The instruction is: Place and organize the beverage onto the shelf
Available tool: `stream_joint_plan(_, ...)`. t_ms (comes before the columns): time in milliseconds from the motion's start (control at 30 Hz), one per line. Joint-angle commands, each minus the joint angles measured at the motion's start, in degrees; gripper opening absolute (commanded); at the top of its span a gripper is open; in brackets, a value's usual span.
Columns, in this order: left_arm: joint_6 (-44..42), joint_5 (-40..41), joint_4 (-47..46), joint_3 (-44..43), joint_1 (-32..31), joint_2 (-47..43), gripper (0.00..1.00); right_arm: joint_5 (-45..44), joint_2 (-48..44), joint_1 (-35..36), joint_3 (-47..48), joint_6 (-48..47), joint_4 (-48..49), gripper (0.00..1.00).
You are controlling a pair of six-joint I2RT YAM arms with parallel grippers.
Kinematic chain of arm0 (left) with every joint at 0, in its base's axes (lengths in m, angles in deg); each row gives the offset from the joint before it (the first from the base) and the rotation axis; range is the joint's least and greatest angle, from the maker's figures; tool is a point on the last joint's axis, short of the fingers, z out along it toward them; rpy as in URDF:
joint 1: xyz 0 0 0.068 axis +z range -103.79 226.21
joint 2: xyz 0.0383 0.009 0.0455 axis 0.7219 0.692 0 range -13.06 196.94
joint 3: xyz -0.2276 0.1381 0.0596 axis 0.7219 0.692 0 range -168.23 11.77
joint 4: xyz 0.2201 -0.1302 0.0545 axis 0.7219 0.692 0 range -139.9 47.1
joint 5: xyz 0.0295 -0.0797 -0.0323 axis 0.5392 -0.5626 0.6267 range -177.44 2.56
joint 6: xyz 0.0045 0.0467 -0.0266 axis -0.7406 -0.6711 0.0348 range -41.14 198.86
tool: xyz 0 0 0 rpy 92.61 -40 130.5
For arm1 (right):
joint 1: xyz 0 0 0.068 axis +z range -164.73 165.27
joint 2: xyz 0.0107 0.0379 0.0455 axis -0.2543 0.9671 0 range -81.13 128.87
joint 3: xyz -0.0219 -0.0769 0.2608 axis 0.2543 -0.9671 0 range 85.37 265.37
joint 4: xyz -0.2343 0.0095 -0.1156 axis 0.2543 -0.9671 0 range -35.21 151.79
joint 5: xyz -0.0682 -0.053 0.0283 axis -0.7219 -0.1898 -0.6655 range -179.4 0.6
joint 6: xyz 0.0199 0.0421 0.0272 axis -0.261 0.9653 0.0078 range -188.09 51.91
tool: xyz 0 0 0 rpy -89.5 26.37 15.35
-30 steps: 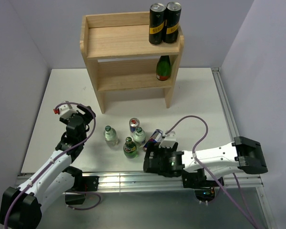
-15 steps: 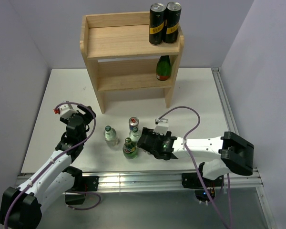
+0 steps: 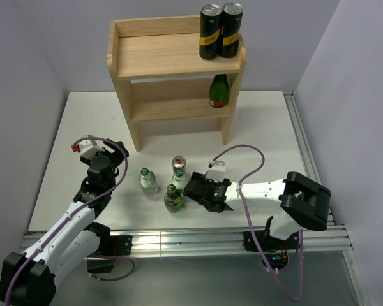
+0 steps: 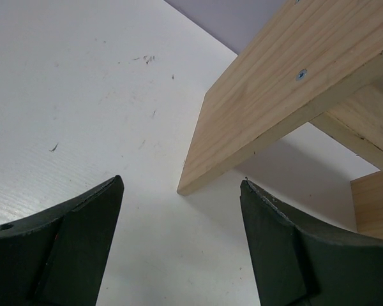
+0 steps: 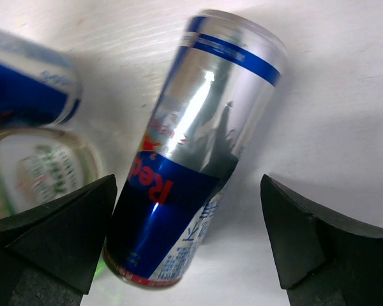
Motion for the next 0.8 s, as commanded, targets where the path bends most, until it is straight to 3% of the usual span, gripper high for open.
stream_joint_plan(0,-0.2,-1.0,-1.8,-2.3,-0.2,-0.2,0.80,-1.9,-0.2,-2.6,-1.8,1.8,-0.3,1.00)
stream_joint_plan(167,-0.4,-1.1,-1.8,-2.2,-0.2,-0.2,0.80,-1.2,3.6,-5.4,-2.4,1.2,3.0,0.99)
stream_joint_plan(367,-0.5,-0.9,-1.6,-2.4,-0.2,-0.2,0.80,-0.3,8.7,-7.1,-0.7,-0.2,5.7,0.88)
stream_joint_plan(467,-0.5,-0.8,-1.5,-2.4,-0.2,0.0,0.80,0.8,9.5,-7.7,-0.6,-1.4,6.8,0.56)
stream_joint_plan(500,-0.5,-0.8,-1.5,-2.5,-0.2,0.2,0.80,1.1,9.0,-7.9,-1.4,-1.7,7.2,0.33)
stream_joint_plan(600,-0.5,-0.7,-1.5,-2.5,-0.2,0.2,0.80,1.9,7.4,-7.9,-2.9,-1.6,7.4,0.12)
stream_joint_plan(700,-0.5,-0.8,-1.7,-2.4,-0.2,0.3,0.80,2.1,4.9,-7.9,-4.6,-1.3,6.6,0.00)
stream_joint_plan(767,-0.5,-0.8,-1.8,-2.4,-0.2,0.6,0.80,0.9,1.0,-7.5,-5.1,-1.4,4.7,0.00)
